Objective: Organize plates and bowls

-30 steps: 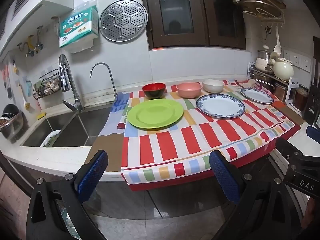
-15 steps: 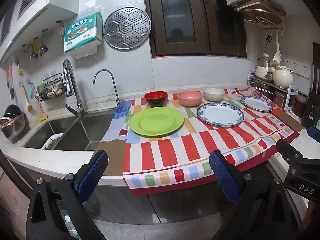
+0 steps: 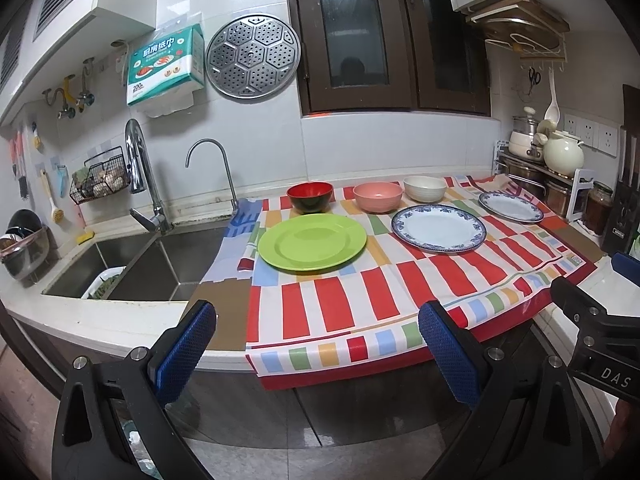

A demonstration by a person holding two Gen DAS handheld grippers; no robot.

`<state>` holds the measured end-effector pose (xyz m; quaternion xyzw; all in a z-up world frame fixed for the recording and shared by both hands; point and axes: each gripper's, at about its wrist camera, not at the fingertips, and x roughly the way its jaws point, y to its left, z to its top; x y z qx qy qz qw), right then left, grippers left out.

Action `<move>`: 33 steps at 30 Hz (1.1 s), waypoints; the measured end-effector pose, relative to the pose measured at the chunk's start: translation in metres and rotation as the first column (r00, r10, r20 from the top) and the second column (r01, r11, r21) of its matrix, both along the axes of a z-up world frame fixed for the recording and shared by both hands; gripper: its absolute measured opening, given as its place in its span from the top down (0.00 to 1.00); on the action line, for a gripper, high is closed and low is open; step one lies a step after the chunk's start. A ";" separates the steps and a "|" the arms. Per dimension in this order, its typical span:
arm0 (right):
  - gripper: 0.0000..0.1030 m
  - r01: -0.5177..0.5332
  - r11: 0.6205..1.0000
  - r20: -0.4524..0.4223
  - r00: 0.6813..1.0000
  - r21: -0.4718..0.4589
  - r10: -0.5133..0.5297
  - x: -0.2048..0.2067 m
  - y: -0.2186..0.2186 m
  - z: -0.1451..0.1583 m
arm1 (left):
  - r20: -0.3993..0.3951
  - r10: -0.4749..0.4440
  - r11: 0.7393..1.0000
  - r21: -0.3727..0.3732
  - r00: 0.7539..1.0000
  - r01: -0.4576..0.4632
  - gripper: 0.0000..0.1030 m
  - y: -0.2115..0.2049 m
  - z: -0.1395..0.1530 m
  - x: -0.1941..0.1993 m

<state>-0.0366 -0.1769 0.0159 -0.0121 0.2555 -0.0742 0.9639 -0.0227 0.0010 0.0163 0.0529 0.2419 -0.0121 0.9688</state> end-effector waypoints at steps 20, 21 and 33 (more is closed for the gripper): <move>0.01 0.003 1.000 0.006 1.000 -0.017 -0.003 -0.003 0.003 0.001 | -0.011 -0.007 1.000 0.000 1.000 0.007 0.00 0.002 -0.003 0.000; 0.01 0.003 1.000 0.006 1.000 -0.017 -0.003 -0.003 0.003 0.001 | -0.011 -0.006 1.000 0.000 1.000 0.006 0.00 0.002 -0.003 -0.001; 0.01 0.001 1.000 0.001 1.000 -0.013 -0.001 -0.002 0.003 0.000 | -0.013 -0.011 1.000 -0.002 1.000 0.011 0.00 0.001 -0.004 -0.001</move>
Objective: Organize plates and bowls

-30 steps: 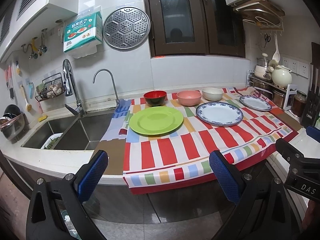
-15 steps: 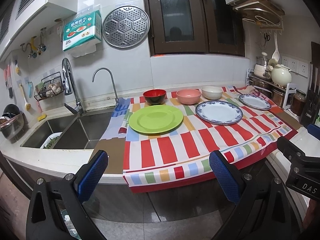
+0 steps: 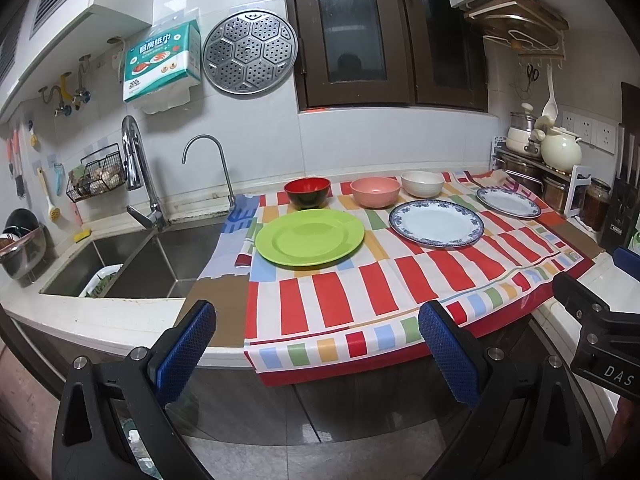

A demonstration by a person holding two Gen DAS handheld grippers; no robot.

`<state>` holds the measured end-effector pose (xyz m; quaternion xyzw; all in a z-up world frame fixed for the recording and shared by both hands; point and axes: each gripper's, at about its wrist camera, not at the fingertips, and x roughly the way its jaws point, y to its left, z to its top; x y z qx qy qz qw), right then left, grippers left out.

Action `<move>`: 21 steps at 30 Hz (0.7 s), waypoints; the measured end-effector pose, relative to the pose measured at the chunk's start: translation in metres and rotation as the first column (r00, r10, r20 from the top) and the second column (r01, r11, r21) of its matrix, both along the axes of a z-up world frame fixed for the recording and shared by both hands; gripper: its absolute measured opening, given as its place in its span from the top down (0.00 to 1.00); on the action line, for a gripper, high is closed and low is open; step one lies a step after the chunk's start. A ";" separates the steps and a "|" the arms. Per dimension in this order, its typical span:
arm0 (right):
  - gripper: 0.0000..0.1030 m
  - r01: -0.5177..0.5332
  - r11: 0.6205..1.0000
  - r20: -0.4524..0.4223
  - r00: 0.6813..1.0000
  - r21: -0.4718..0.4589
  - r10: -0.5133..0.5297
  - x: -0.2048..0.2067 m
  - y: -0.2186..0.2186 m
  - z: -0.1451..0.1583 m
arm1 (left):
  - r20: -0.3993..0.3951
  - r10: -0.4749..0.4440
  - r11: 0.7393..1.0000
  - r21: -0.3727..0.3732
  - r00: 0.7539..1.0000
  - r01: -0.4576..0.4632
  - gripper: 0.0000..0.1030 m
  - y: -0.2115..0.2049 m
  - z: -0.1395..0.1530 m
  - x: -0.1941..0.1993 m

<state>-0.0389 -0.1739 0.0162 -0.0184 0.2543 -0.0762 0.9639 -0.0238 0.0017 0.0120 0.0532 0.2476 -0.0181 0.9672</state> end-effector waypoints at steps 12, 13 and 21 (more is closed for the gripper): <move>0.01 0.000 1.000 -0.001 1.000 0.000 0.000 0.000 0.000 0.000 | 0.000 0.000 1.000 0.002 1.000 0.000 0.00 -0.001 0.000 0.001; 0.01 0.000 1.000 -0.001 1.000 0.000 0.000 0.000 0.000 0.000 | 0.000 0.000 1.000 0.002 1.000 0.000 0.00 -0.001 0.000 0.001; 0.01 0.000 1.000 -0.005 1.000 0.001 0.000 0.001 -0.001 -0.001 | -0.002 -0.001 1.000 0.005 1.000 0.001 0.00 -0.003 0.000 0.003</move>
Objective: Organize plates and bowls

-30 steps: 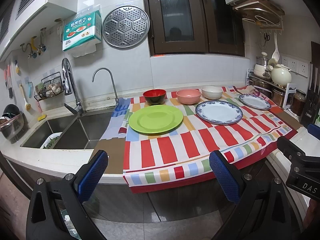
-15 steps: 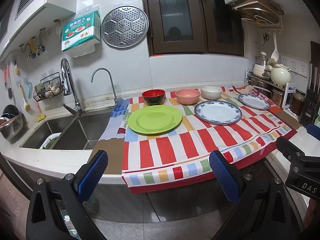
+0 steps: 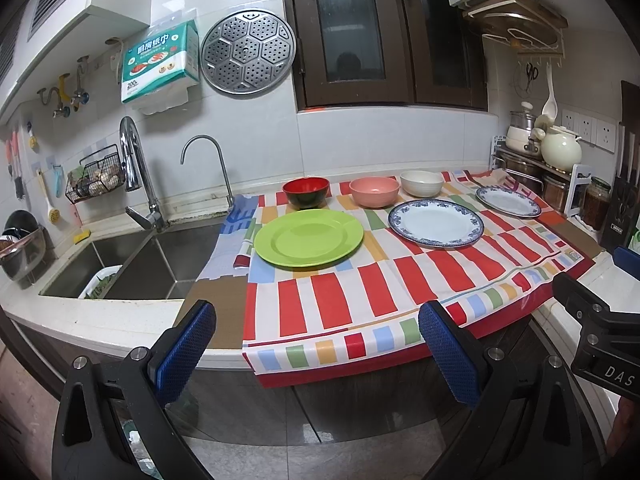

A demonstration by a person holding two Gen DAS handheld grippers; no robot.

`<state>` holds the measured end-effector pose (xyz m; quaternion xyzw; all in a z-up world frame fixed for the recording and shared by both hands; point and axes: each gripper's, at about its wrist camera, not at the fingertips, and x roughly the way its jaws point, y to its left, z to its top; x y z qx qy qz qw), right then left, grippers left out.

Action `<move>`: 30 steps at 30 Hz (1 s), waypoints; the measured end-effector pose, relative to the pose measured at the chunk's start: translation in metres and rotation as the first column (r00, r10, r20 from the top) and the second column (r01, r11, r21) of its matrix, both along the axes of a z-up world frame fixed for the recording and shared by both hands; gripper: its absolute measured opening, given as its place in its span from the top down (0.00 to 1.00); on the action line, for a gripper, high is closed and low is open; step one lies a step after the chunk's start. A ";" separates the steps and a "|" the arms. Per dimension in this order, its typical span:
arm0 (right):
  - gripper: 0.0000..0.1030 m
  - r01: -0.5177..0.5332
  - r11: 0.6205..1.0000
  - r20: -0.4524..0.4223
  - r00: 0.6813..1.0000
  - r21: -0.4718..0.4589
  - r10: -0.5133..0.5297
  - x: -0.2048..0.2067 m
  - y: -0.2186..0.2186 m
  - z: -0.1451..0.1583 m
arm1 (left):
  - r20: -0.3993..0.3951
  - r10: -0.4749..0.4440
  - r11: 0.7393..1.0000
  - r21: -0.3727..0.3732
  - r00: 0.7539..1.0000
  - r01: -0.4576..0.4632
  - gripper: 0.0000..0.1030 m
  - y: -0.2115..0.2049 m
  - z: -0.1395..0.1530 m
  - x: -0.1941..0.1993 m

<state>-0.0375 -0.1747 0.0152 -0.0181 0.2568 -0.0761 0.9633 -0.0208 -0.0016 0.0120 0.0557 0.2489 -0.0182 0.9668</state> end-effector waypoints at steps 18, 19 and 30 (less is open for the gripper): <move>0.01 -0.018 1.000 -0.013 1.000 -0.012 0.018 0.021 -0.003 -0.007 | -0.044 0.021 1.000 0.008 0.999 -0.020 0.00 -0.007 -0.009 0.029; 0.01 -0.022 1.000 -0.013 1.000 -0.013 0.022 0.026 -0.004 -0.008 | -0.049 0.029 1.000 0.010 0.998 -0.029 0.00 -0.008 -0.010 0.034; 0.01 -0.143 0.990 -0.031 0.989 0.001 0.143 0.112 -0.016 -0.016 | -0.100 0.137 0.991 0.024 0.986 -0.135 0.00 -0.016 -0.019 0.100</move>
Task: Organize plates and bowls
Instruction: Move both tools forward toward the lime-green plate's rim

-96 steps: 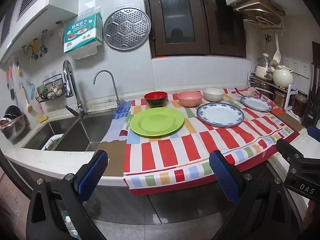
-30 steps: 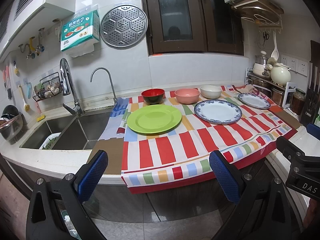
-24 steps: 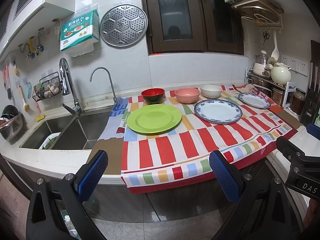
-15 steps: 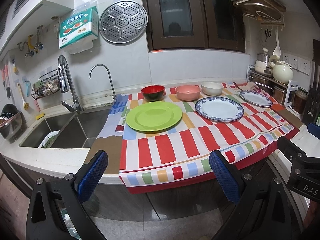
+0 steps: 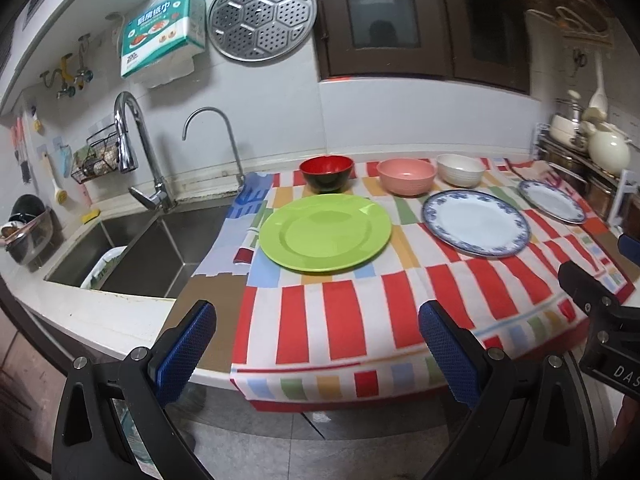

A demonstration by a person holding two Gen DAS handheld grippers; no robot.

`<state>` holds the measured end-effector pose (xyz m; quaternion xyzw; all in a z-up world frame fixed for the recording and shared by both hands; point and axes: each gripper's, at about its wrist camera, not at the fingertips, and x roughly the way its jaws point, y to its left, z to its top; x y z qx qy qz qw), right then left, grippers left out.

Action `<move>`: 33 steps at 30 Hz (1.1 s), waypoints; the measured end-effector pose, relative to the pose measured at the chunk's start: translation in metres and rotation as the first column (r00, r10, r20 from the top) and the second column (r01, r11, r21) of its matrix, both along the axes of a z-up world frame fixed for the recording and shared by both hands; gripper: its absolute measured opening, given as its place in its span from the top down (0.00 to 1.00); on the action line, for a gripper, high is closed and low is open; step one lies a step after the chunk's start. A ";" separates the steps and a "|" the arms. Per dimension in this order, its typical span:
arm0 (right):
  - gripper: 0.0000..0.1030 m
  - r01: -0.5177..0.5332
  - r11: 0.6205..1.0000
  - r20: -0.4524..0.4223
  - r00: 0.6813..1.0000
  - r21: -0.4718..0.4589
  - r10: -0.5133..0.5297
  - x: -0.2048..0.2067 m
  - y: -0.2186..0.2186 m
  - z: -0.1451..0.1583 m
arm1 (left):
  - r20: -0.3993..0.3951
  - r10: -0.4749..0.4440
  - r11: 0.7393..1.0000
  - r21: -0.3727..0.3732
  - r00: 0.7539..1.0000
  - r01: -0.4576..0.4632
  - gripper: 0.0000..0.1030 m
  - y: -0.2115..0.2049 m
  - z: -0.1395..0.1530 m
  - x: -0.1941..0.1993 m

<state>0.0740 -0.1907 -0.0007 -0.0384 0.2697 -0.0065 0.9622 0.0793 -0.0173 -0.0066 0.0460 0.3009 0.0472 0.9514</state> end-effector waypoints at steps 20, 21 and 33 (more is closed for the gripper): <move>0.01 -0.134 0.989 -0.138 0.980 0.066 0.142 0.147 0.054 -0.035 | -0.075 0.103 0.994 0.040 0.992 -0.100 0.00 0.057 -0.022 0.117; 0.01 -0.134 0.989 -0.138 0.980 0.060 0.141 0.154 0.059 -0.035 | -0.072 0.102 0.994 0.048 0.992 -0.099 0.00 0.060 -0.022 0.124; 0.09 -0.082 0.996 -0.201 0.975 0.046 0.090 0.231 0.096 -0.055 | -0.113 0.040 0.997 0.069 0.993 -0.032 0.05 0.098 -0.040 0.210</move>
